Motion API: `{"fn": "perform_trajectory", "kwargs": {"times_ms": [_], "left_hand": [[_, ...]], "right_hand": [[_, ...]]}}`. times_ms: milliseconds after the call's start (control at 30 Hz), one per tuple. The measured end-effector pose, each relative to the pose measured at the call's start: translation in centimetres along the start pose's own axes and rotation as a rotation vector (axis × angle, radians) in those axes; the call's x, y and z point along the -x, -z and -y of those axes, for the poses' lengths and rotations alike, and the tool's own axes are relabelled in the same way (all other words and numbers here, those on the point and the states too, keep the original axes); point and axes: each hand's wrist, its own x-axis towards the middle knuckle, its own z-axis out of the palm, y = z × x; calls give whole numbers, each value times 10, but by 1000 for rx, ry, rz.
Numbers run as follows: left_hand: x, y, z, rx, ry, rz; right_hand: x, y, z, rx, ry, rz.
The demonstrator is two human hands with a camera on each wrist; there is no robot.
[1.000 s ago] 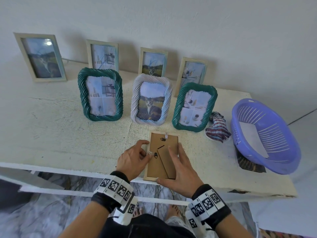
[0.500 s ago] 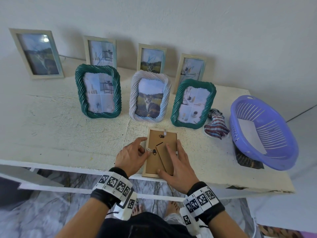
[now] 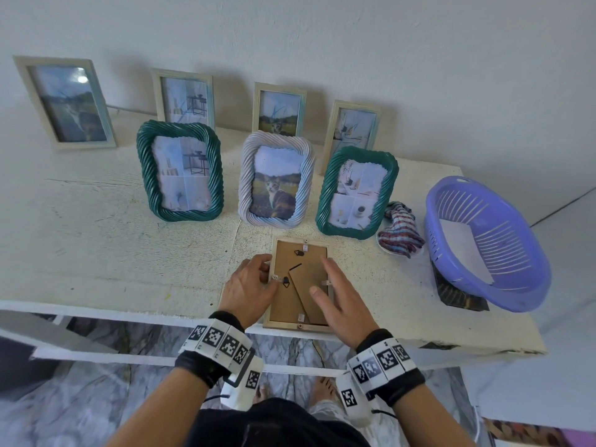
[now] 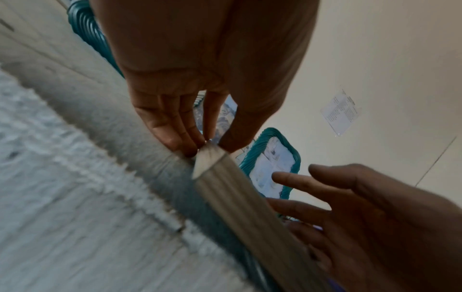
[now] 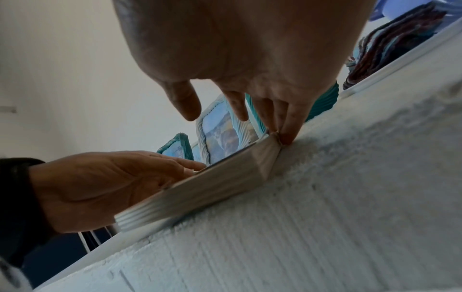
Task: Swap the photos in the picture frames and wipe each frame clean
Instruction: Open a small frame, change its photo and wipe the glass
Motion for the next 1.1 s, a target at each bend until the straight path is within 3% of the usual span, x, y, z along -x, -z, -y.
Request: {"fn": "perform_trajectory", "kwargs": {"times_ms": [300, 433, 533, 667, 767, 867, 933, 1033, 1100], "left_hand": [[6, 17, -51, 319, -83, -8], [6, 13, -88, 714, -114, 184], [-3, -5, -84, 558, -156, 236], [-8, -29, -74, 364, -106, 272], [-8, -39, -73, 355, -9, 281], [-7, -41, -78, 633, 166, 311], [-7, -37, -81, 870, 247, 321], [-9, -28, -79, 992, 185, 233], [-13, -24, -74, 960, 132, 166]], "right_hand": [[6, 31, 11, -228, -58, -84], [20, 63, 19, -391, -64, -217], [28, 86, 12, -397, -81, -292], [33, 103, -10, -355, -177, -352], [33, 102, -19, -434, -228, -389], [31, 96, -17, -581, -258, -427], [29, 90, -9, -739, -293, -363], [21, 86, 0, -804, -302, -278], [10, 89, -4, -582, -257, -306]]}}
